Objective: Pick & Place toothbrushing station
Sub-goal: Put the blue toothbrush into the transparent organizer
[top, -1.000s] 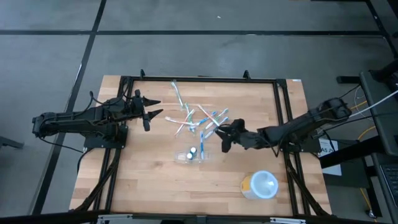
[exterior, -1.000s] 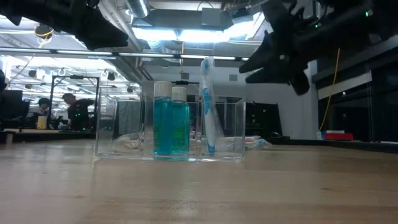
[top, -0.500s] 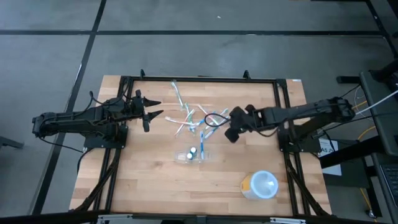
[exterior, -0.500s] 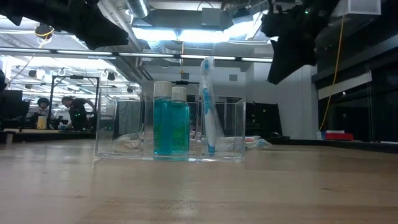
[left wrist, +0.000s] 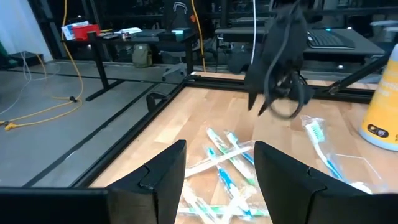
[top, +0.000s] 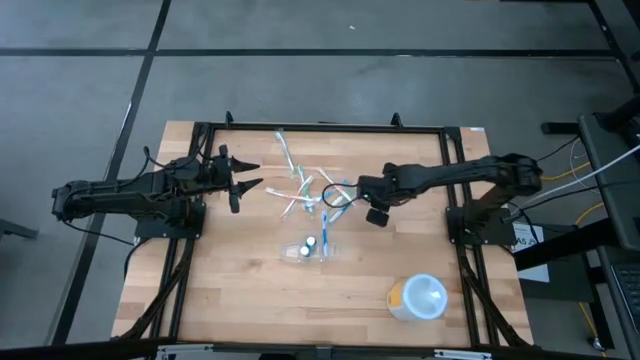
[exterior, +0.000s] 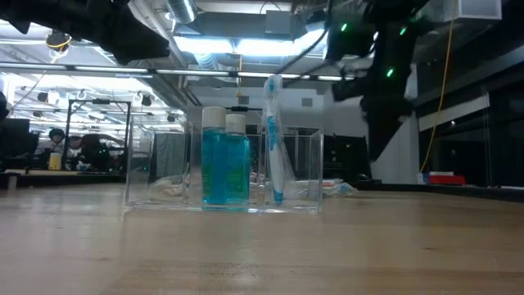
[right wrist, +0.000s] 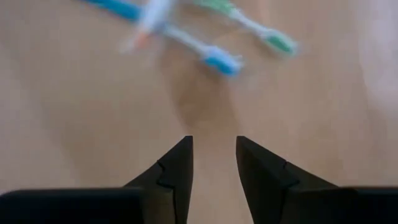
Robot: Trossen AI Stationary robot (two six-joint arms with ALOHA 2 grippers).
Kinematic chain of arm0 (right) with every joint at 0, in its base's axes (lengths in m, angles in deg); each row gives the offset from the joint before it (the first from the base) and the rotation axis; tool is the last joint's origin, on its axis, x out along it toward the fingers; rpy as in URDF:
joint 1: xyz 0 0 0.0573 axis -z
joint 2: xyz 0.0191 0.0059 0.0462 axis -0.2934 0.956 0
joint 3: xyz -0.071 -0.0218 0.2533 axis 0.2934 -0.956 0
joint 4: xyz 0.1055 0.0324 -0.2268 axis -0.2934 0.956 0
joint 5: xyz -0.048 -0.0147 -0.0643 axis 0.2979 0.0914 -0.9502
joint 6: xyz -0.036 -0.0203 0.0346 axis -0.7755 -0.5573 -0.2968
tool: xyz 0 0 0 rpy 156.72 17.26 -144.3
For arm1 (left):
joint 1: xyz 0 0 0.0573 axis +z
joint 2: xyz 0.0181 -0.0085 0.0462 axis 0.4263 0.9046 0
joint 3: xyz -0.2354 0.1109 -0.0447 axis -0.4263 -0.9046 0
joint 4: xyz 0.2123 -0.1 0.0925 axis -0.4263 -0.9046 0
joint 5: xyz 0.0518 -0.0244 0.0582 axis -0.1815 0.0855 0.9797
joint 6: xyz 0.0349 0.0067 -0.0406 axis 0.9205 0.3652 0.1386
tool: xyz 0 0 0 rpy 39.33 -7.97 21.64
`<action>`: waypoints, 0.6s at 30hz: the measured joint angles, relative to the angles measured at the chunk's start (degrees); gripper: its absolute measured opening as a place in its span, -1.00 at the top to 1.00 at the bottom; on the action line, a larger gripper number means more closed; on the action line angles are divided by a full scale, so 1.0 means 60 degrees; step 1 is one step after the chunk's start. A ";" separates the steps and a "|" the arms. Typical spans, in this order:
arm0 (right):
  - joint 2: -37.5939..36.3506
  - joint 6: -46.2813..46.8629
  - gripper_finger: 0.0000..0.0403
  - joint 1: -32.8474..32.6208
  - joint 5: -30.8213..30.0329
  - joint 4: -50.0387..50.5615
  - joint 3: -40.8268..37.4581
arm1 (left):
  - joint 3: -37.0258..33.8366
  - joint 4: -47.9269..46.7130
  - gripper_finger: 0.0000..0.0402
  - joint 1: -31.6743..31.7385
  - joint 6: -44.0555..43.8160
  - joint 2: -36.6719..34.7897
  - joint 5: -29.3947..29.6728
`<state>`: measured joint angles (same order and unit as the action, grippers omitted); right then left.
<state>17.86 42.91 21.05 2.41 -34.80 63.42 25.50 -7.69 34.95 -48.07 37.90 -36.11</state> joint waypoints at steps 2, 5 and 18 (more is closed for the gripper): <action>0.0397 -0.0045 0.38 0.0207 -0.0313 -0.0203 0.0000 | 0.0000 -0.0001 0.08 0.0002 -0.0003 -0.0002 0.0000; 0.0889 -0.0356 0.38 0.0652 -0.0262 -0.0511 0.0000 | 0.0000 -0.0003 0.08 0.0000 0.0000 -0.0002 -0.0095; 0.1298 -0.1035 0.38 0.1783 0.1414 -0.1646 -0.0046 | 0.0000 -0.0041 0.08 0.0001 -0.0113 0.0000 -0.0383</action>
<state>25.65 36.71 31.75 10.89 -44.67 63.15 25.50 -7.94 34.95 -48.75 37.90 -38.41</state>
